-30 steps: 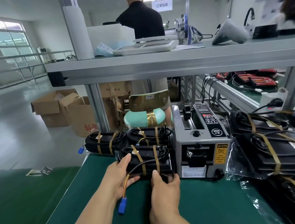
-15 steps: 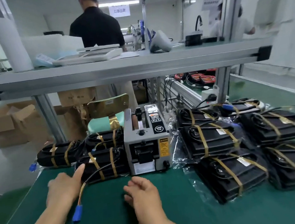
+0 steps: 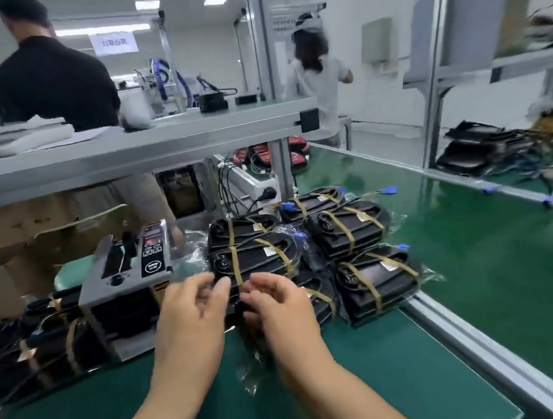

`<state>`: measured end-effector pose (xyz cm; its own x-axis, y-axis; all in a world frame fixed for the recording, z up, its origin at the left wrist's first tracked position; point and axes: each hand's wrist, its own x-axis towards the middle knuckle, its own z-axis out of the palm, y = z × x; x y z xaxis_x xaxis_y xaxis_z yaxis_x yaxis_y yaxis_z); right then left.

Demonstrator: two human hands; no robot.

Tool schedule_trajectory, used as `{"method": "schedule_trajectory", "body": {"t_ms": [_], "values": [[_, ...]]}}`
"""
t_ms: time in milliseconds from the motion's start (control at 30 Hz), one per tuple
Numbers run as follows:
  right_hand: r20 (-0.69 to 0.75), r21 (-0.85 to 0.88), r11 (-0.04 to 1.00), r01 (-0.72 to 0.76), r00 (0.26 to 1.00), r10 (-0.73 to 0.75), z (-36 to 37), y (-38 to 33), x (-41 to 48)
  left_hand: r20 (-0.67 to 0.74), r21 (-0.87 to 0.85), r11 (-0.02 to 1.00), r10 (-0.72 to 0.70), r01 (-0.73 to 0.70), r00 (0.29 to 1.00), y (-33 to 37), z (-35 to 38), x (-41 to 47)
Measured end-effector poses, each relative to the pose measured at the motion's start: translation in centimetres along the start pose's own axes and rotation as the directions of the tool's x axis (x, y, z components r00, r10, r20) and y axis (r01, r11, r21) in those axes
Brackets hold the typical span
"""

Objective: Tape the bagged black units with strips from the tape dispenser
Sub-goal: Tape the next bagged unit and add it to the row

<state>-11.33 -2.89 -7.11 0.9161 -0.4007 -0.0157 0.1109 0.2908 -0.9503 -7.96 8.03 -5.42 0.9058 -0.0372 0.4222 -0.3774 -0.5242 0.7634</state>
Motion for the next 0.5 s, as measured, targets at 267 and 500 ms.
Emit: {"method": "schedule_trajectory", "body": {"t_ms": [267,500], "values": [[-0.54,-0.409,0.912,-0.022,0.812,-0.222,-17.2,-4.6,6.1,0.463,0.275,0.879,0.234,-0.39,0.855,6.2,14.1,-1.6],[-0.616,-0.389,0.86,-0.332,0.787,0.025,-24.0,-3.0,8.7,0.592,0.538,0.687,0.105,-0.489,0.799,6.1,19.2,-1.1]]}}
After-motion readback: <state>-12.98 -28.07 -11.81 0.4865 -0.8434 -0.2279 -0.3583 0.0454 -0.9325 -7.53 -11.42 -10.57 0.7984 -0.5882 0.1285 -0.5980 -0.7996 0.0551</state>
